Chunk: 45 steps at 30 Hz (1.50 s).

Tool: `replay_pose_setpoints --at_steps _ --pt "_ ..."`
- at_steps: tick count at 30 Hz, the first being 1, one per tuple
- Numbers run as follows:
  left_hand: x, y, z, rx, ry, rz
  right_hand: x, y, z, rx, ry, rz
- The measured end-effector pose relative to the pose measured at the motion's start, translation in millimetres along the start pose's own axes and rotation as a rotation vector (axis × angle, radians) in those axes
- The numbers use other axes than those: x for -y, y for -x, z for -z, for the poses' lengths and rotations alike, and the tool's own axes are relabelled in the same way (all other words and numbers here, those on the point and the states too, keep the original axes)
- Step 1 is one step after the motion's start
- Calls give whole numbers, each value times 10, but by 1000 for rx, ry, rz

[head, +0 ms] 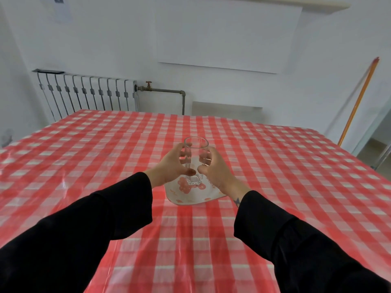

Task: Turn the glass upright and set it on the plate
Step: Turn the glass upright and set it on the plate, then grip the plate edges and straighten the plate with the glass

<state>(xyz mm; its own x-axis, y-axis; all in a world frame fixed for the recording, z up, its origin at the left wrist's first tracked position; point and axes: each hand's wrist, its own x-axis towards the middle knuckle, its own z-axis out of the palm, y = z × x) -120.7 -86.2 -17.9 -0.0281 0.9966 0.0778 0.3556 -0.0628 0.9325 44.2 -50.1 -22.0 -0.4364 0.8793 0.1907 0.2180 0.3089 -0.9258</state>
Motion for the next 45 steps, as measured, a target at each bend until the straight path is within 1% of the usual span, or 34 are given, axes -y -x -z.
replay_pose_setpoints --at_steps 3,9,12,15,17,19,22,24,28,31,33,38,45 --pt "22 -11 30 14 -74 18 -57 -12 13 -17 25 -2" --pt "49 34 170 -23 -107 56 -163 -65 107 -124 221 10" --pt "55 47 196 -77 -171 47 -226 -96 147 -137 360 14" --pt "54 62 203 -147 -297 51 -310 -120 186 -128 531 -17" --pt "36 77 207 -191 -396 75 -372 -119 204 -112 616 -51" --pt "13 94 217 -224 -446 136 -421 -107 214 -105 659 -76" --pt "15 123 230 -231 -466 258 -461 -79 222 -106 663 -104" --pt "21 142 223 -231 -430 330 -467 -67 226 -108 629 -119" --pt "26 178 192 -164 -276 437 -449 -65 220 -76 610 -115" --pt "8 232 129 -122 -149 503 -418 -52 218 -65 607 -169" --pt "20 238 84 -132 -120 520 -417 -46 230 -68 608 -206" --pt "19 229 89 -137 -134 514 -427 -46 248 -89 549 -263" --pt "31 187 122 -105 -137 505 -446 -22 243 -123 535 -280"
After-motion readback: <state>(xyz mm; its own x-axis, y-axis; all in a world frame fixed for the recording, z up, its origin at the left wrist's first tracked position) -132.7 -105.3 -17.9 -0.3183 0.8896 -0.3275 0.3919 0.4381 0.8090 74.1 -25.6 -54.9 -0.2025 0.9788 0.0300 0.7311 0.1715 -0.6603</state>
